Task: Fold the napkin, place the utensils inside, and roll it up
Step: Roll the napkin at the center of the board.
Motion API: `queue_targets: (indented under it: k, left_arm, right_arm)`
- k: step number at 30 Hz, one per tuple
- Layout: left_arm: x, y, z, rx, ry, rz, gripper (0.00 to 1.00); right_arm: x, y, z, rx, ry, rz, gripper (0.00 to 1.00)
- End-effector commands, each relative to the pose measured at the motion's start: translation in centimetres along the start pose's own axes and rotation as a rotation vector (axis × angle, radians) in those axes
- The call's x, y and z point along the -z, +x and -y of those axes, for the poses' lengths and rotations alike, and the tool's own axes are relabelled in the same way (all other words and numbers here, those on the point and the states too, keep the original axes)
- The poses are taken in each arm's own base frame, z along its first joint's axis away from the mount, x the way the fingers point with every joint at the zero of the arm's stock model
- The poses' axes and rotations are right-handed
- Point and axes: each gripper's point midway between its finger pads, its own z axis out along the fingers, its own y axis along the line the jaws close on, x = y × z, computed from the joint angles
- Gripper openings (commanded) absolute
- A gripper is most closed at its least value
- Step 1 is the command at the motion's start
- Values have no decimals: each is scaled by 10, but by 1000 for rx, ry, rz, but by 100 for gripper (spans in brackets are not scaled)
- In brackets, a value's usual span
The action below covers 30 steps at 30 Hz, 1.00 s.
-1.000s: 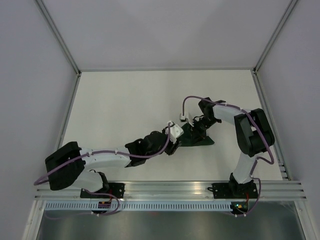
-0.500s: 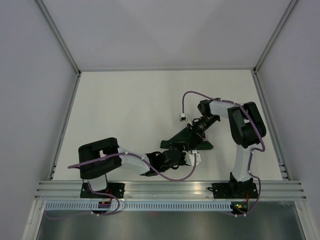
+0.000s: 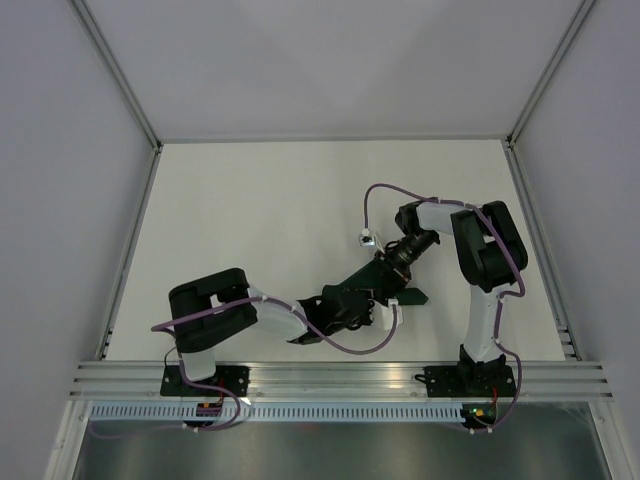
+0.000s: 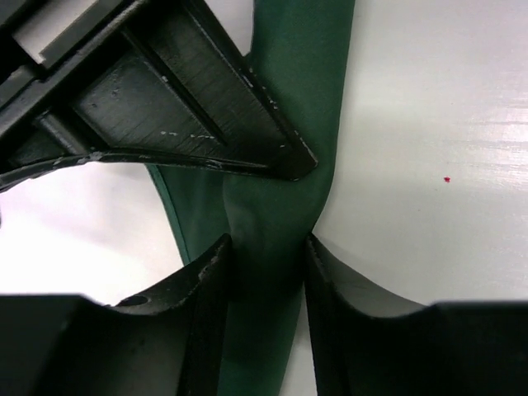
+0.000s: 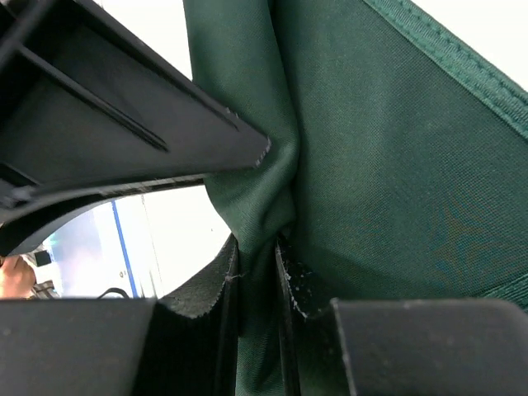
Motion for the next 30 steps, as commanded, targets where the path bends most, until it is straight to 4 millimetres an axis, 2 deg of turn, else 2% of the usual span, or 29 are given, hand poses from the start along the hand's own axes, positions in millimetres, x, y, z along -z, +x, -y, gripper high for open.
queue_targets:
  k: [1, 2, 3, 5, 7, 9, 10, 12, 15, 16, 17, 21, 24, 25, 27, 28, 29, 30]
  left_arm:
    - [-6, 4, 12, 60, 109, -36, 40]
    - [-6, 6, 14, 69, 127, -53, 37]
    - [-5, 14, 19, 75, 156, -97, 29]
    - [-7, 11, 20, 118, 191, -109, 21]
    - [-7, 12, 24, 139, 233, -122, 9]
    - [-6, 12, 28, 153, 262, -127, 2]
    - [-6, 14, 30, 159, 282, -135, 2]
    - [-5, 15, 32, 171, 302, -145, 2]
    - [-4, 17, 36, 200, 333, -152, 2]
    - [-3, 17, 35, 212, 339, -149, 2]
    - [-2, 17, 35, 219, 341, -147, 2]
    - [-1, 16, 34, 243, 346, -148, 2]
    - [1, 16, 31, 273, 354, -153, 2]
    - [1, 15, 29, 292, 364, -149, 2]
    - [1, 14, 28, 339, 384, -154, 2]
    - [2, 14, 25, 369, 409, -155, 2]
    - [1, 14, 24, 386, 420, -158, 2]
    - [-1, 9, 17, 427, 430, -147, 2]
  right_arm:
    - [-6, 25, 48, 109, 124, -126, 21]
    - [-6, 25, 48, 109, 123, -127, 21]
    - [-6, 25, 48, 108, 124, -125, 21]
    - [-6, 25, 49, 108, 127, -125, 22]
    - [-5, 23, 50, 107, 139, -121, 29]
    - [-2, 20, 50, 102, 163, -109, 36]
    - [0, 19, 50, 100, 173, -103, 44]
    - [7, 11, 50, 124, 207, -81, 50]
    - [23, -4, 48, 138, 260, -36, 65]
    - [30, -9, 48, 133, 280, -17, 74]
    - [39, -16, 46, 143, 303, 2, 75]
    - [74, -38, 49, 131, 402, 98, 76]
    - [107, -52, 50, 116, 461, 199, 77]
    - [126, -58, 49, 116, 488, 269, 76]
    - [144, -57, 47, 99, 510, 327, 76]
    - [154, -51, 48, 82, 525, 358, 75]
    - [165, -55, 42, 111, 552, 394, 75]
    - [174, -49, 43, 115, 578, 414, 75]
